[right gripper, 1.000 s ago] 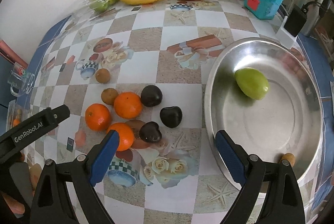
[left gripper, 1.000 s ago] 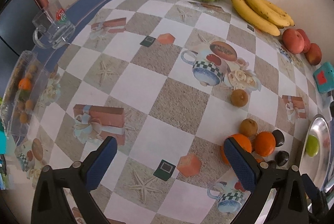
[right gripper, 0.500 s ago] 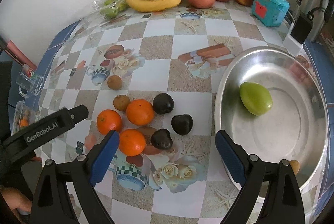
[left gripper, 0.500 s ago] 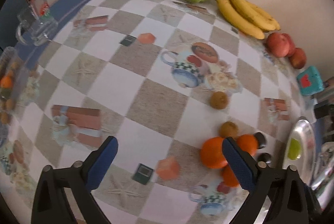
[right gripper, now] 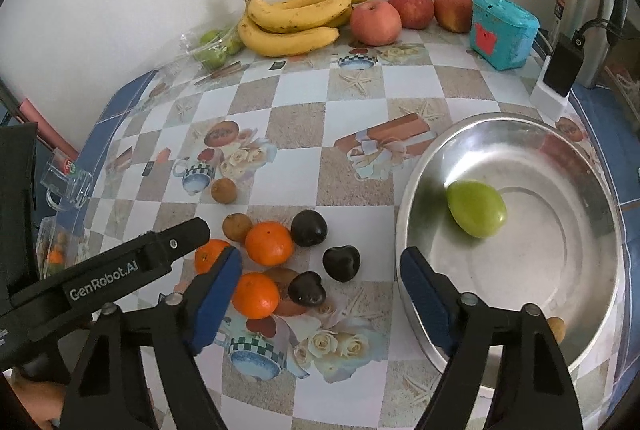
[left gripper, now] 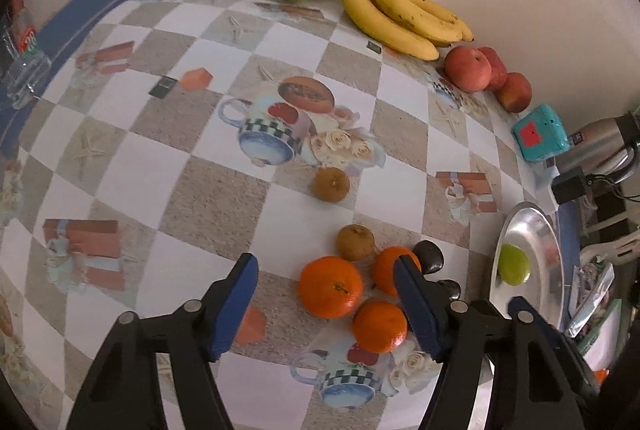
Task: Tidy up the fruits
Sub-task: 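Grasp an orange with the left tool while the right tool grasps a dark heart-shaped fruit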
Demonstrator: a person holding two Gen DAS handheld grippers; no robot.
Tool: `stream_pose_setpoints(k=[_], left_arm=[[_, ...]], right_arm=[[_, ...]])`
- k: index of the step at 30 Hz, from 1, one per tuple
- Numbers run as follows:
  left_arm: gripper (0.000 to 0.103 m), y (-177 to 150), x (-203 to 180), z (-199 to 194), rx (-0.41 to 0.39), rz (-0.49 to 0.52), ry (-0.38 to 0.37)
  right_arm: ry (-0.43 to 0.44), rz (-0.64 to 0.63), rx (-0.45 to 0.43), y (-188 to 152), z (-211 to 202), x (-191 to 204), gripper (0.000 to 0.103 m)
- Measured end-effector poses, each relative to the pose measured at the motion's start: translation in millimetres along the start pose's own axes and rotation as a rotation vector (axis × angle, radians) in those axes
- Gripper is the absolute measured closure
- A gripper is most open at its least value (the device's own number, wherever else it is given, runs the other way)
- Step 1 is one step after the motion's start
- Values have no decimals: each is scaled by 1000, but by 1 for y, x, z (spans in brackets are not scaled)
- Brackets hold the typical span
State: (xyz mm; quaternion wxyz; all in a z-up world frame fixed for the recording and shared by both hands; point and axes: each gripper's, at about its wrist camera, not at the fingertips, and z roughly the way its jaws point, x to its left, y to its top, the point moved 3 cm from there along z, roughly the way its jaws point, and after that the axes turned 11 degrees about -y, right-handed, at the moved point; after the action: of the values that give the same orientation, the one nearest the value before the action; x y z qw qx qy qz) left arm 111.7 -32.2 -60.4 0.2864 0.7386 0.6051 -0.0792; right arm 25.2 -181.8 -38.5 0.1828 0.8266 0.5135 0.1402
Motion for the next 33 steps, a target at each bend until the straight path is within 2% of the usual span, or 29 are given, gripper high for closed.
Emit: stream_pose_setpoints(k=[3, 5, 8, 11, 13, 14, 23, 31, 33], left_arm=[[32, -1, -1, 5, 14, -3, -15], [42, -3, 0, 10, 31, -16, -34], [44, -6, 1, 14, 48, -28, -51], [50, -8, 3, 18, 60, -39, -52], [50, -9, 4, 19, 71, -48, -52], [50, -10, 4, 20, 76, -49, -51], [58, -13, 6, 26, 104, -47, -14], [61, -12, 8, 25, 100, -73, -17], [62, -11, 9, 22, 92, -73, -12]], right_arm=[[7, 18, 23, -2, 10, -3, 33], [0, 19, 35, -4, 16, -5, 41], [5, 22, 46, -6, 23, -6, 42], [15, 26, 58, -7, 30, -5, 50], [11, 23, 65, -7, 34, -5, 51], [10, 20, 64, -7, 35, -5, 55], [5, 18, 91, -9, 48, -4, 63], [-1, 23, 91, -11, 50, -6, 76], [9, 34, 91, -11, 49, -7, 76]])
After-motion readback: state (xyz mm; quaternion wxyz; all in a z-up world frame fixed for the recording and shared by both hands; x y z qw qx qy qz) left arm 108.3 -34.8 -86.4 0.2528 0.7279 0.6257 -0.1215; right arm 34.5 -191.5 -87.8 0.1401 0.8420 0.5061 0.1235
